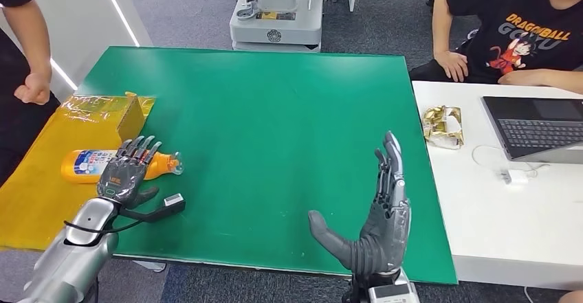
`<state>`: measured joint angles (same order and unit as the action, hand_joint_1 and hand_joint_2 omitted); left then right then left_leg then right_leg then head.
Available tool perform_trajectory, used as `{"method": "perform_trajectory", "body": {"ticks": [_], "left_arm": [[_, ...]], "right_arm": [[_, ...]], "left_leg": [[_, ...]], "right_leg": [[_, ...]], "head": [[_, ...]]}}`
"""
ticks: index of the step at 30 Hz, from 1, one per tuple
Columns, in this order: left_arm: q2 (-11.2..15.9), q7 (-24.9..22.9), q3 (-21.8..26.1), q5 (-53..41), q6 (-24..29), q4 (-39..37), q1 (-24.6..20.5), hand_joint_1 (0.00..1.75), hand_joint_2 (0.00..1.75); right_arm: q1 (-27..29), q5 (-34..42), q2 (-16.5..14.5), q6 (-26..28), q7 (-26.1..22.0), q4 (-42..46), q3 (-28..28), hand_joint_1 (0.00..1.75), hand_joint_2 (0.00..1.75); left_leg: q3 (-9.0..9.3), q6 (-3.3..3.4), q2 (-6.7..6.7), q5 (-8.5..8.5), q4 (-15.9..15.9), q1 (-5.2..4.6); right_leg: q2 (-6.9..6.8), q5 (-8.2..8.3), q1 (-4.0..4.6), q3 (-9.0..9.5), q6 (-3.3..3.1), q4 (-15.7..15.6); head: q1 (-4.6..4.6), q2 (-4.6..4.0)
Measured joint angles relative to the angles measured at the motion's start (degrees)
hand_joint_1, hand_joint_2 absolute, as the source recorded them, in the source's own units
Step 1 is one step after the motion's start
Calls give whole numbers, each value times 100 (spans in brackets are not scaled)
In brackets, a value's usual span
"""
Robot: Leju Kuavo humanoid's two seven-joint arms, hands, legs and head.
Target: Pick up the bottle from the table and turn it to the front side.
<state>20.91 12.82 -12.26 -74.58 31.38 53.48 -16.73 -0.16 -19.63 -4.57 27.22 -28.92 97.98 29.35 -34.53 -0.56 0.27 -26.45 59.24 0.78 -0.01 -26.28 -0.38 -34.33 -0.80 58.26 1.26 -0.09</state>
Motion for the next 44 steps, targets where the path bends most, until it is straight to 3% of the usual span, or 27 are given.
{"method": "perform_trajectory", "body": {"ticks": [7,14,18,22,27,33,37,44], "left_arm": [[-169,752,462,822,550,1345,655,0,175],[-501,1755,524,2479,804,2194,878,0,175],[-955,2384,471,4785,249,2550,826,0,175],[-1520,2507,100,7095,-661,2836,743,0,175],[-2158,2600,-422,8928,-1280,3096,732,0,175],[-2653,2627,-801,9520,-1409,3221,763,0,175],[-2930,2508,-856,10114,-1847,3259,880,0,175],[-3140,2510,-890,10068,-2217,3308,1026,0,175]], "right_arm": [[6,73,0,-35,-28,-1,-2,0,175],[6,129,0,-33,-100,-11,5,0,175],[8,138,0,13,-169,-34,21,0,175],[14,183,3,68,-292,-91,39,0,175],[27,245,35,135,-354,-132,79,0,175],[26,247,65,199,-334,-146,134,0,175],[23,203,66,285,-205,-146,154,0,175],[26,112,66,417,-77,-146,166,0,175]], "left_leg": [[-2,2,-2,-2,0,0],[-1,2,-7,-1,1,0],[0,2,-13,-1,2,-2],[-3,4,-15,-2,4,-4],[-5,8,-12,-5,6,-5],[-7,9,-11,-7,4,-5],[-8,9,-12,-7,3,-4],[-8,10,-12,-6,3,-4]], "right_leg": [[-3,0,0,0,0,-1],[-7,0,0,1,0,-1],[-15,0,-1,3,1,-5],[-17,1,-2,6,3,-8],[-15,3,-3,5,5,-13],[-13,2,-3,3,5,-13],[-14,1,-2,3,5,-12],[-14,0,-2,3,5,-12]], "head": [[1,0],[0,0],[0,0],[-1,0],[0,0],[1,0],[1,0],[0,0]]}}
